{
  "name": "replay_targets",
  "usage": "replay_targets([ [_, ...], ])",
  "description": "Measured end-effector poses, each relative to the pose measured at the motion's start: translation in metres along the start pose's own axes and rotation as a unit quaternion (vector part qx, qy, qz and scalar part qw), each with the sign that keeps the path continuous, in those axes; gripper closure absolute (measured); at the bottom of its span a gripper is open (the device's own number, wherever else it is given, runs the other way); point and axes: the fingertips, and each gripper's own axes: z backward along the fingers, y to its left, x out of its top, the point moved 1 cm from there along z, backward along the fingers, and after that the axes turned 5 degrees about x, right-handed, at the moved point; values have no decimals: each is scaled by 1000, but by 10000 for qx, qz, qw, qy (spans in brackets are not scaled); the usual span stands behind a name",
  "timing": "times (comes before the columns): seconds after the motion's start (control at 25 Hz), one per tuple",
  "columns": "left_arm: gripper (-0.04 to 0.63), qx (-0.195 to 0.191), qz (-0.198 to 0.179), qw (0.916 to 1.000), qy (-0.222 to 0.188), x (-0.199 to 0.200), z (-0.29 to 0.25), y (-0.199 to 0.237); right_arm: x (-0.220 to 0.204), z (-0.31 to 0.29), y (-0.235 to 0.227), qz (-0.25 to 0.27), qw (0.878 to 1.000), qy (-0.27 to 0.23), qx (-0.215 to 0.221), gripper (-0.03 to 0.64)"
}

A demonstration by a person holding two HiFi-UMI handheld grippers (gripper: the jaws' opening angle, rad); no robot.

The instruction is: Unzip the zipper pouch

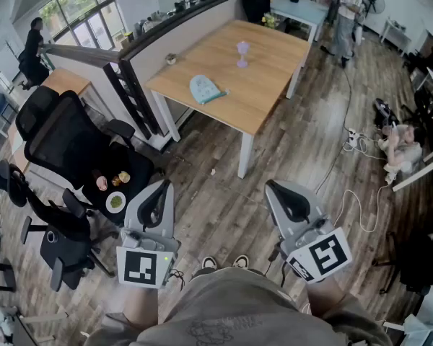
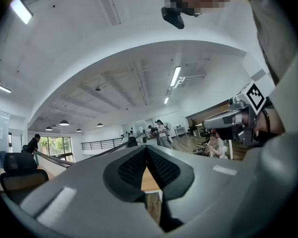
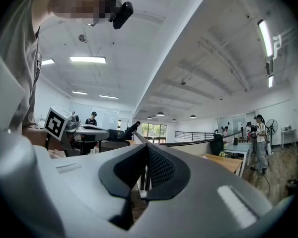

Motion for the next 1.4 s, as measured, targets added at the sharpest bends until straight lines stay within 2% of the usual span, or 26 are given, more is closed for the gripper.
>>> replay_targets([
  [0.2, 595, -47, 49, 10000, 3, -1, -4, -13, -1, 11, -9, -360, 9988, -312, 61, 606],
  [0.48, 595, -74, 49, 10000, -3, -2, -4, -30, -12, 23, -14, -254, 9990, -248, 257, 606],
  [0.64, 591, 335, 89, 9987, -361, 6, -4, -23, -14, 30, -28, -339, 9984, -438, -131, 603],
  [0.68, 522, 454, 35, 9985, -315, 6, -5, -21, -11, 33, -32, -399, 9972, -575, -251, 573],
  [0.72, 389, 523, -41, 9983, -249, 6, -6, -20, -7, 36, -37, -459, 9958, -714, -356, 520],
  [0.76, 337, 548, -89, 9982, -222, 6, -7, -20, -4, 39, -41, -507, 9942, -832, -451, 494],
  [0.96, 357, 470, 32, 9984, -311, 7, -20, -18, -4, 40, -59, -513, 9927, -840, -699, 482],
  [1.4, 371, 360, 23, 9992, -188, -11, -70, 8, -28, -17, -82, -591, 9962, -443, -463, 483],
])
